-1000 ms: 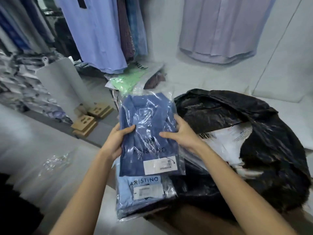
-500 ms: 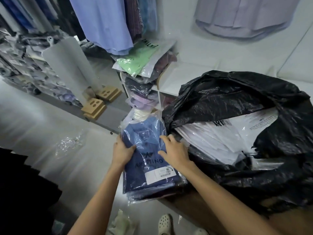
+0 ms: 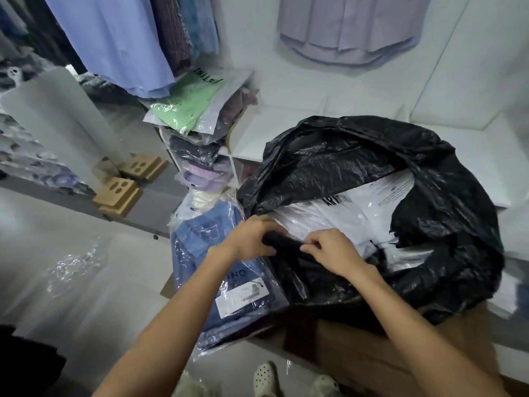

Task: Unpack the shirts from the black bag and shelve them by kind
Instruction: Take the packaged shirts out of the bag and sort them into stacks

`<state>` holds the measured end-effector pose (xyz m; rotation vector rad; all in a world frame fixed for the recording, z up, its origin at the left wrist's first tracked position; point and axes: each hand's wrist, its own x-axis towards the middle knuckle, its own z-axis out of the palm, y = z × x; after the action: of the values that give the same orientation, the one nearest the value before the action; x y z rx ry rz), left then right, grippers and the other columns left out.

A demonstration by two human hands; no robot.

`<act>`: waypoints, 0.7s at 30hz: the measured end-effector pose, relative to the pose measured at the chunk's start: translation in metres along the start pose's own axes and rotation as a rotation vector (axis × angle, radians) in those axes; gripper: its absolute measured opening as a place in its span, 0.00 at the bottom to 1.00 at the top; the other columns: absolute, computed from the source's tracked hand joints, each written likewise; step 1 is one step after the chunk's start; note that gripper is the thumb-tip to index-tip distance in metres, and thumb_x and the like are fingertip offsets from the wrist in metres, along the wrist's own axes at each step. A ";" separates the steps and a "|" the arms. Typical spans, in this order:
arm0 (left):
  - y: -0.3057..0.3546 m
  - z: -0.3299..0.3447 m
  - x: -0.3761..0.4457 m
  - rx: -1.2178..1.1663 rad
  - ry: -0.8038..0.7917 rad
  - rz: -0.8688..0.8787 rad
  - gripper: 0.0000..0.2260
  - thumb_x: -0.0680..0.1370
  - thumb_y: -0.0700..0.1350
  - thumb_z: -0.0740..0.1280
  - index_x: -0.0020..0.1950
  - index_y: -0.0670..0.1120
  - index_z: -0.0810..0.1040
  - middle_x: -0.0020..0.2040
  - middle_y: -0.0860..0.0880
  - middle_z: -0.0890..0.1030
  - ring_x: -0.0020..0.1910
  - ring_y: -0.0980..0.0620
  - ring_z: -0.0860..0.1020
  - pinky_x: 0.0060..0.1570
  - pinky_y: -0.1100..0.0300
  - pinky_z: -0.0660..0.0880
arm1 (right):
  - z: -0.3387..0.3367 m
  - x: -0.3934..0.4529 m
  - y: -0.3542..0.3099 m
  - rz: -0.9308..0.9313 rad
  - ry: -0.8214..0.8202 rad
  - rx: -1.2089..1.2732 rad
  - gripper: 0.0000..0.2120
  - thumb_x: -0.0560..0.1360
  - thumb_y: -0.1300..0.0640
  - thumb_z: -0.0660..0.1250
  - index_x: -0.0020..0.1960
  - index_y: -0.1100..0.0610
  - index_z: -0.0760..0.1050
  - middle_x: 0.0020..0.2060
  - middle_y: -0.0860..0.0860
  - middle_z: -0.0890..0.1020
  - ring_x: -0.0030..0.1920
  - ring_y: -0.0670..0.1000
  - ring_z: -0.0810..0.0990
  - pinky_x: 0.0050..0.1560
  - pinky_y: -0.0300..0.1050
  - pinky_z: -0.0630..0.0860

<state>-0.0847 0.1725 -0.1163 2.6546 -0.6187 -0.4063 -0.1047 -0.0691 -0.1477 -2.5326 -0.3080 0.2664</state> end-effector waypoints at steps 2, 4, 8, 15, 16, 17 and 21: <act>0.008 0.002 0.014 0.036 0.033 0.018 0.26 0.71 0.54 0.78 0.69 0.55 0.78 0.64 0.50 0.79 0.64 0.46 0.74 0.65 0.50 0.71 | -0.009 0.003 0.007 0.028 0.085 0.035 0.08 0.77 0.48 0.74 0.43 0.51 0.83 0.37 0.46 0.84 0.41 0.50 0.82 0.45 0.48 0.78; 0.014 -0.004 0.027 -0.131 0.171 0.048 0.24 0.70 0.51 0.80 0.64 0.50 0.81 0.59 0.50 0.82 0.60 0.47 0.79 0.61 0.56 0.73 | -0.022 0.003 0.009 0.026 0.124 0.054 0.07 0.77 0.50 0.74 0.41 0.51 0.83 0.34 0.45 0.83 0.40 0.49 0.80 0.45 0.48 0.77; 0.031 -0.027 0.047 -0.601 0.329 -0.037 0.17 0.68 0.48 0.83 0.53 0.52 0.82 0.46 0.55 0.87 0.48 0.57 0.84 0.51 0.65 0.78 | -0.069 -0.007 0.010 -0.002 0.297 0.124 0.07 0.78 0.53 0.73 0.44 0.54 0.85 0.38 0.44 0.85 0.41 0.47 0.80 0.47 0.46 0.74; 0.073 -0.070 0.073 -0.849 0.277 0.106 0.11 0.77 0.44 0.76 0.42 0.39 0.78 0.34 0.45 0.78 0.32 0.51 0.75 0.34 0.60 0.71 | -0.161 -0.020 0.012 0.040 0.466 0.224 0.05 0.78 0.47 0.72 0.43 0.43 0.84 0.41 0.38 0.86 0.47 0.42 0.83 0.53 0.45 0.78; 0.081 -0.081 0.077 -0.845 0.297 0.127 0.11 0.78 0.44 0.74 0.41 0.42 0.77 0.32 0.46 0.76 0.28 0.53 0.72 0.30 0.62 0.68 | -0.171 -0.023 0.013 0.050 0.483 0.267 0.04 0.77 0.46 0.73 0.44 0.44 0.84 0.41 0.41 0.87 0.47 0.41 0.84 0.53 0.42 0.78; 0.089 -0.092 0.080 -0.828 0.316 0.155 0.11 0.79 0.43 0.73 0.38 0.46 0.77 0.30 0.50 0.75 0.26 0.55 0.70 0.28 0.64 0.66 | -0.179 -0.026 0.015 0.065 0.482 0.308 0.05 0.75 0.45 0.75 0.44 0.45 0.85 0.38 0.45 0.86 0.44 0.40 0.83 0.50 0.38 0.77; 0.098 -0.125 0.084 -0.823 0.380 0.216 0.08 0.76 0.48 0.75 0.43 0.44 0.81 0.36 0.51 0.77 0.35 0.53 0.73 0.35 0.60 0.68 | -0.202 -0.050 0.031 0.114 0.382 0.375 0.12 0.67 0.44 0.82 0.44 0.49 0.85 0.34 0.58 0.82 0.35 0.41 0.77 0.48 0.38 0.74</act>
<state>-0.0030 0.0892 0.0204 1.7885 -0.4698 -0.0548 -0.0959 -0.2120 0.0062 -2.1710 0.0354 -0.1119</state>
